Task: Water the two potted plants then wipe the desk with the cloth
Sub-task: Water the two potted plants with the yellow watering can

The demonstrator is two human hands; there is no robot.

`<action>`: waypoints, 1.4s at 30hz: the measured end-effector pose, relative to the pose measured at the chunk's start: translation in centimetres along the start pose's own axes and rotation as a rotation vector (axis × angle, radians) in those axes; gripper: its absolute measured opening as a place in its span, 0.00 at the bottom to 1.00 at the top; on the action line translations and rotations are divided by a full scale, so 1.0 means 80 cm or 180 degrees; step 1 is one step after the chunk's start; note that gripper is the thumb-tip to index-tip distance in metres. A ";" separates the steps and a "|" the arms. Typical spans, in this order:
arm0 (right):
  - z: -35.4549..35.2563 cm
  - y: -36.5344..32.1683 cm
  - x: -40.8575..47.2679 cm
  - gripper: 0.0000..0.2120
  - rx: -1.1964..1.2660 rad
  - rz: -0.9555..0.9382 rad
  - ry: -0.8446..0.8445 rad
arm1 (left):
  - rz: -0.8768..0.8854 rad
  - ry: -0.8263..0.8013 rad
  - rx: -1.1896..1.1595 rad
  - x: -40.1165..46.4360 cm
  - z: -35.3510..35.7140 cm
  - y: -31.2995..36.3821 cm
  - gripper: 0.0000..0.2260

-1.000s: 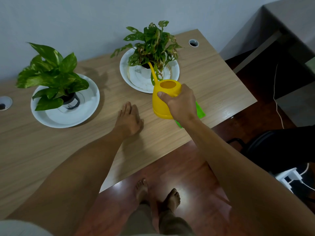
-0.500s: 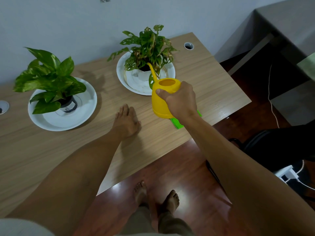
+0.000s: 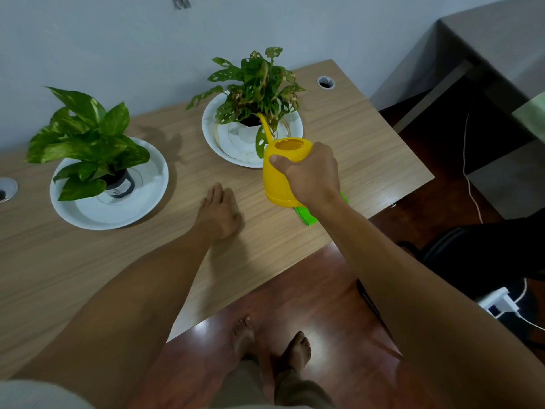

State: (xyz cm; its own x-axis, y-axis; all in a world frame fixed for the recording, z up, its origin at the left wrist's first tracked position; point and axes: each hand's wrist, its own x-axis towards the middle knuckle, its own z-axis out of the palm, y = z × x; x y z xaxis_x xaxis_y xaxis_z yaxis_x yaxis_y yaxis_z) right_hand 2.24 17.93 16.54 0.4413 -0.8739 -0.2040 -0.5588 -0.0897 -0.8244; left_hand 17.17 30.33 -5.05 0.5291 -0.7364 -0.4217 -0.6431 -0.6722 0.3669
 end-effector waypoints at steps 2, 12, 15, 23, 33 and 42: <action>-0.003 -0.002 -0.001 0.25 0.0008 0.0038 -0.0014 | -0.0009 0.0002 -0.0009 -0.001 -0.001 0.002 0.37; -0.004 -0.017 -0.008 0.28 0.0047 -0.0051 0.0029 | -0.0009 -0.0001 -0.0009 -0.007 -0.006 0.009 0.38; -0.009 -0.020 -0.011 0.25 0.0058 -0.0114 0.0020 | -0.0037 -0.0032 -0.0026 -0.006 -0.006 0.009 0.38; -0.042 -0.049 -0.014 0.19 0.0011 -0.0361 0.0087 | -0.0032 -0.0052 0.0030 -0.002 -0.012 0.013 0.39; -0.061 -0.083 0.014 0.29 -0.0192 -0.0522 0.0213 | 0.0079 0.0051 -0.0043 0.014 -0.018 0.024 0.40; -0.052 -0.087 0.027 0.30 -0.0166 -0.0468 0.0241 | 0.0103 0.0027 -0.0103 0.016 -0.007 0.023 0.38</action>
State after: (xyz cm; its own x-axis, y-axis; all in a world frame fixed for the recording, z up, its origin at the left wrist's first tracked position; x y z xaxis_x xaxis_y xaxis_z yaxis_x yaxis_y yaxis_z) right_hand 4.17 14.67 24.04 0.4680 -0.8828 -0.0413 -0.5287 -0.2423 -0.8135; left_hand 16.97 28.14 -4.44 0.5129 -0.7584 -0.4022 -0.6418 -0.6499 0.4070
